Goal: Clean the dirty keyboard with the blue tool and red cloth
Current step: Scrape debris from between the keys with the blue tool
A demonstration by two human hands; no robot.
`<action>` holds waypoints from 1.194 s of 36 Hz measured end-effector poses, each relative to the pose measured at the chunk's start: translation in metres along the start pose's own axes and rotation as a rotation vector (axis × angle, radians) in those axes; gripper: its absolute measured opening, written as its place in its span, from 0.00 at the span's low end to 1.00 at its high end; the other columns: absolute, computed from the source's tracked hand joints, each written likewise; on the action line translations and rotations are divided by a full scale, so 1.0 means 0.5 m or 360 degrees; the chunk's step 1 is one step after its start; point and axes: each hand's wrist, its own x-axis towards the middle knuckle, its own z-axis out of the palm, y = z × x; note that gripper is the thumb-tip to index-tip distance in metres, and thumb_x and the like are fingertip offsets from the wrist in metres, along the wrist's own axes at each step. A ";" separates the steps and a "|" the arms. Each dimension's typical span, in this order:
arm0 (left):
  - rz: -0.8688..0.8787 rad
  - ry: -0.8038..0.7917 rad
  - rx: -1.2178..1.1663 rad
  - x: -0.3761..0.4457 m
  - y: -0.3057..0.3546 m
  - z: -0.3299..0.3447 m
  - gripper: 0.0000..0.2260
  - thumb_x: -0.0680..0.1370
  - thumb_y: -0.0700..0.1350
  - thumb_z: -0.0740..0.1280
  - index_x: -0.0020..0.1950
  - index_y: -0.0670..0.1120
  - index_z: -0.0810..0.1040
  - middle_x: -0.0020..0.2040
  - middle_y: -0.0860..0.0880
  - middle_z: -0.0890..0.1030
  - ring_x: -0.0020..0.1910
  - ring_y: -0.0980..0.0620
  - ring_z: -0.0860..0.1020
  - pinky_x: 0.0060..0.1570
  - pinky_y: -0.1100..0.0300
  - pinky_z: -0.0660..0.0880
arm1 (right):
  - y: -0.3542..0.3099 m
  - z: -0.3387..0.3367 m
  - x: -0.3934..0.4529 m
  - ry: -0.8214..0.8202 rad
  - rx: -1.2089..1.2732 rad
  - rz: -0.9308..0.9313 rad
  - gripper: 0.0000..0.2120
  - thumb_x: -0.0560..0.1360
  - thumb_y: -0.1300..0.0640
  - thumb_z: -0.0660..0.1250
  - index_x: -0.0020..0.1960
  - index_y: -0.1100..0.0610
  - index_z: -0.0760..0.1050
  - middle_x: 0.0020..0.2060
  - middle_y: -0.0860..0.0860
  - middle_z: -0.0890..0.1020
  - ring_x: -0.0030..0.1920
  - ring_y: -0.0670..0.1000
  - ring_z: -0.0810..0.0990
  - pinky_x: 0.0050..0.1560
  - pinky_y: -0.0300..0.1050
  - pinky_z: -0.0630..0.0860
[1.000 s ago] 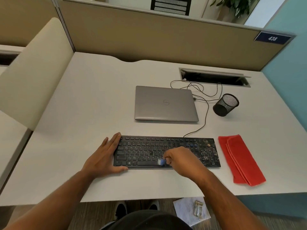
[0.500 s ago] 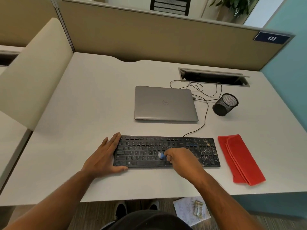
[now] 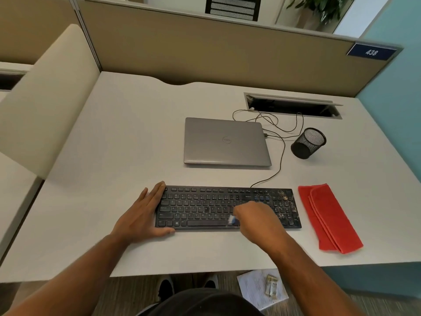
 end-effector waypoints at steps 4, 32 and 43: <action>-0.0017 -0.0012 0.0008 0.000 -0.006 0.006 0.61 0.68 0.80 0.65 0.83 0.52 0.33 0.84 0.55 0.40 0.83 0.57 0.43 0.80 0.59 0.35 | 0.000 0.006 0.008 0.0016 0.0171 -0.0006 0.09 0.81 0.58 0.61 0.51 0.48 0.80 0.43 0.48 0.85 0.41 0.52 0.81 0.42 0.45 0.74; -0.0018 0.0015 -0.0009 0.000 -0.006 0.007 0.61 0.68 0.79 0.66 0.84 0.51 0.35 0.84 0.55 0.40 0.82 0.59 0.42 0.80 0.61 0.36 | 0.019 0.063 -0.008 0.0143 0.0534 0.0225 0.13 0.82 0.59 0.60 0.60 0.46 0.78 0.46 0.47 0.83 0.42 0.48 0.80 0.42 0.43 0.78; -0.0048 -0.0003 -0.0011 -0.001 -0.004 0.005 0.61 0.68 0.80 0.65 0.83 0.52 0.34 0.84 0.55 0.40 0.83 0.56 0.43 0.80 0.60 0.35 | 0.021 0.058 -0.018 0.0065 0.0547 0.0216 0.15 0.82 0.59 0.60 0.62 0.45 0.79 0.51 0.47 0.84 0.47 0.48 0.81 0.50 0.43 0.79</action>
